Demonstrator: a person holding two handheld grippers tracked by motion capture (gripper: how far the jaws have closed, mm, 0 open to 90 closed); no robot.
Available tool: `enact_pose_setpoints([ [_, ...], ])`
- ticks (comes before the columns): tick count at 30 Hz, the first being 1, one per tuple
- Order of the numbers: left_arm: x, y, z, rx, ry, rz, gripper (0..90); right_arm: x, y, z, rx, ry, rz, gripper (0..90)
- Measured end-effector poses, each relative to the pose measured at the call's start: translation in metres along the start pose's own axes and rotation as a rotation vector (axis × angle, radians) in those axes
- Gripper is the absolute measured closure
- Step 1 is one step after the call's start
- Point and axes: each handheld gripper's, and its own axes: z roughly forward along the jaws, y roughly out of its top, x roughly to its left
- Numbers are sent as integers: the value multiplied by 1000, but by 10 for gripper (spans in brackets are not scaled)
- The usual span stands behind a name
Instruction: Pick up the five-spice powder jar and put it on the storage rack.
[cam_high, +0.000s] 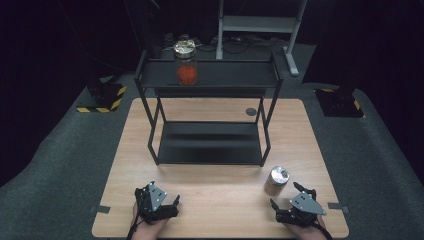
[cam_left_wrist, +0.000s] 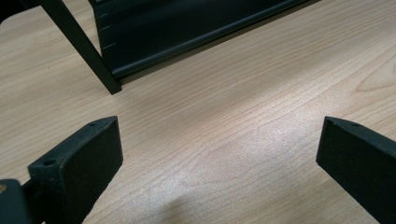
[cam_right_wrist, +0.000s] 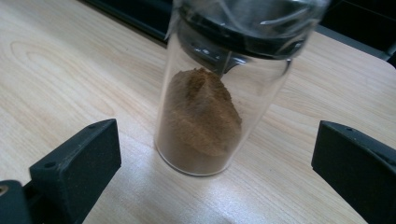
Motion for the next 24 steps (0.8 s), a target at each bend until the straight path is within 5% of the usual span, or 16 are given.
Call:
enact_pose_setpoints([
  [5, 1, -1, 0, -5, -5, -4, 7, 0, 0, 0, 0, -1, -1, 3],
  [13, -9, 0, -1, 5, 6, 66, 7, 0, 0, -8, -32, -8, 23, 0],
  [24, -8, 0, -1, 3, 5, 58, 7, 4, 7, -24, -126, -24, 47, 0],
])
